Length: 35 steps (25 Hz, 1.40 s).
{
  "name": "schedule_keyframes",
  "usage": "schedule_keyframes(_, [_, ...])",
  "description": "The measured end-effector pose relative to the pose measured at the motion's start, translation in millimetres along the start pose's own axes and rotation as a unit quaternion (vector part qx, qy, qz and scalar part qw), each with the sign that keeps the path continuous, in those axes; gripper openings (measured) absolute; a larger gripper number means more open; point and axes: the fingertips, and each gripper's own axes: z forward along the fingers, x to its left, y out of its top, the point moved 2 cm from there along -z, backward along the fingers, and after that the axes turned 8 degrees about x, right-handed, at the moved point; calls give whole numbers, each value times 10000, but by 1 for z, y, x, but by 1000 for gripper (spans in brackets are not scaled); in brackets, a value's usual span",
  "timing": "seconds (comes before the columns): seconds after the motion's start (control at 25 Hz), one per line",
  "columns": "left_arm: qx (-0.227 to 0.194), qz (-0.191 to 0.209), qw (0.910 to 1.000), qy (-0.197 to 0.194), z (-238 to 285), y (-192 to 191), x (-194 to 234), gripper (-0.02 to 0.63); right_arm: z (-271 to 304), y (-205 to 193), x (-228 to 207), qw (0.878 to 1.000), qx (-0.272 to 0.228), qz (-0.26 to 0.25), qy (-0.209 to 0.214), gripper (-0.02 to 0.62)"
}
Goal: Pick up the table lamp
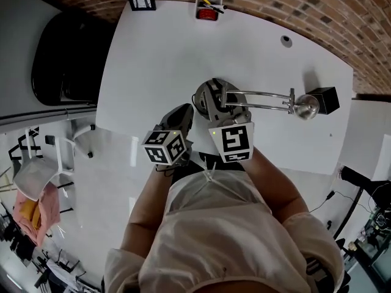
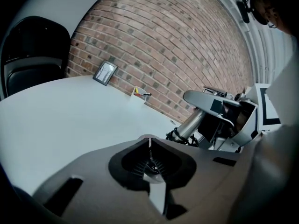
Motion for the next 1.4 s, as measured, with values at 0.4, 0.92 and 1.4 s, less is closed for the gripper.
schedule_keyframes(0.4, [246, -447, 9986, -118, 17, -15, 6, 25, 0, -2, -1, 9994, 320, -97, -5, 61])
schedule_keyframes(0.92, [758, -421, 9960, -223, 45, -33, 11, 209, -17, -5, -12, 9973, 706, 125, -144, 58])
schedule_keyframes(1.4, [724, -1076, 9880, -844, 63, -30, -2, 209, -29, 16, -13, 9982, 573, -140, -92, 58])
